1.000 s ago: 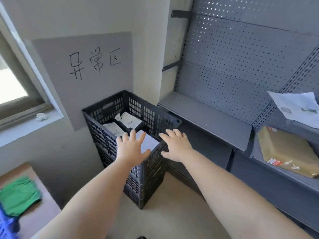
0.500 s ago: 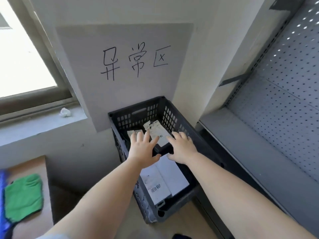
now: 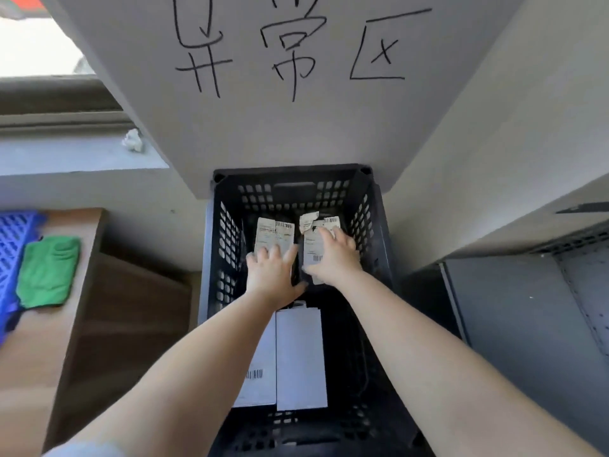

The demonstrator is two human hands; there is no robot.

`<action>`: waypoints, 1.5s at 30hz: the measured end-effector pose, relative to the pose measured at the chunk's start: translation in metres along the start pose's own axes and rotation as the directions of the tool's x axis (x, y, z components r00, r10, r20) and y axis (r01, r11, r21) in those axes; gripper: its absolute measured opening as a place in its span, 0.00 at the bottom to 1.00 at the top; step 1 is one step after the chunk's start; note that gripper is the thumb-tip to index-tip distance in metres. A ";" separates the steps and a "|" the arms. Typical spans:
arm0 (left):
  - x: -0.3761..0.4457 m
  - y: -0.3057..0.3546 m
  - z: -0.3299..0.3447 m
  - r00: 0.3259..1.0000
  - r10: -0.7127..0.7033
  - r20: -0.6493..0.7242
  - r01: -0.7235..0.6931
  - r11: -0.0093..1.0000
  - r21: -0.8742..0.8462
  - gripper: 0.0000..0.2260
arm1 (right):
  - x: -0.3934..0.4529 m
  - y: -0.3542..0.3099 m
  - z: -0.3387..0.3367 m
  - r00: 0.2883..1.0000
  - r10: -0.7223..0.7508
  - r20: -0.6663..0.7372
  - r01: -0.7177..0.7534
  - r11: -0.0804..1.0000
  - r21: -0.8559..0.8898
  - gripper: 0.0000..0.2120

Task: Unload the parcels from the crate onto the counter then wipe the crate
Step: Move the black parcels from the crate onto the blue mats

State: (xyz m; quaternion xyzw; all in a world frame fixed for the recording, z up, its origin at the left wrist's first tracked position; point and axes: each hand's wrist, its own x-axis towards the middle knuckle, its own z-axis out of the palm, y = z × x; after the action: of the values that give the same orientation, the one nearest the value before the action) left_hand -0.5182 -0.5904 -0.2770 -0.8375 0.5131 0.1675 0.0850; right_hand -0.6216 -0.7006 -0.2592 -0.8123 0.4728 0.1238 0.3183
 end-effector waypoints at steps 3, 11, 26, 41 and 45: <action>0.014 0.015 0.003 0.991 -0.127 0.036 0.132 0.971 -0.197 0.34 | 0.024 0.010 0.006 0.996 0.067 0.061 -0.067 0.998 -0.005 0.43; 0.058 0.031 0.017 0.790 -0.341 0.509 0.549 0.025 -0.836 0.18 | 0.058 0.032 0.030 0.948 0.314 0.045 -0.302 0.848 0.435 0.24; 0.037 -0.004 -0.007 0.733 -0.106 0.672 0.560 -0.466 -0.685 0.27 | 0.039 0.027 0.009 0.921 0.323 0.217 -0.308 0.265 0.914 0.46; -0.055 -0.027 -0.071 0.744 -0.390 0.543 0.338 -0.482 -0.809 0.28 | -0.024 0.006 -0.042 0.913 -0.240 0.331 -0.313 0.112 0.943 0.46; -0.093 -0.048 -0.085 0.752 -0.427 0.502 0.221 -0.553 -0.803 0.30 | -0.039 -0.024 -0.046 0.864 -0.394 0.313 -0.307 0.079 0.948 0.48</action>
State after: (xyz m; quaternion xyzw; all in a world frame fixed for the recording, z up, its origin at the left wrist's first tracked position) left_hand -0.4985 -0.5178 -0.1654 -0.6493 -0.1800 0.4116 -0.6137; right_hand -0.6266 -0.6945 -0.1949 -0.3254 0.3012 -0.0356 0.8956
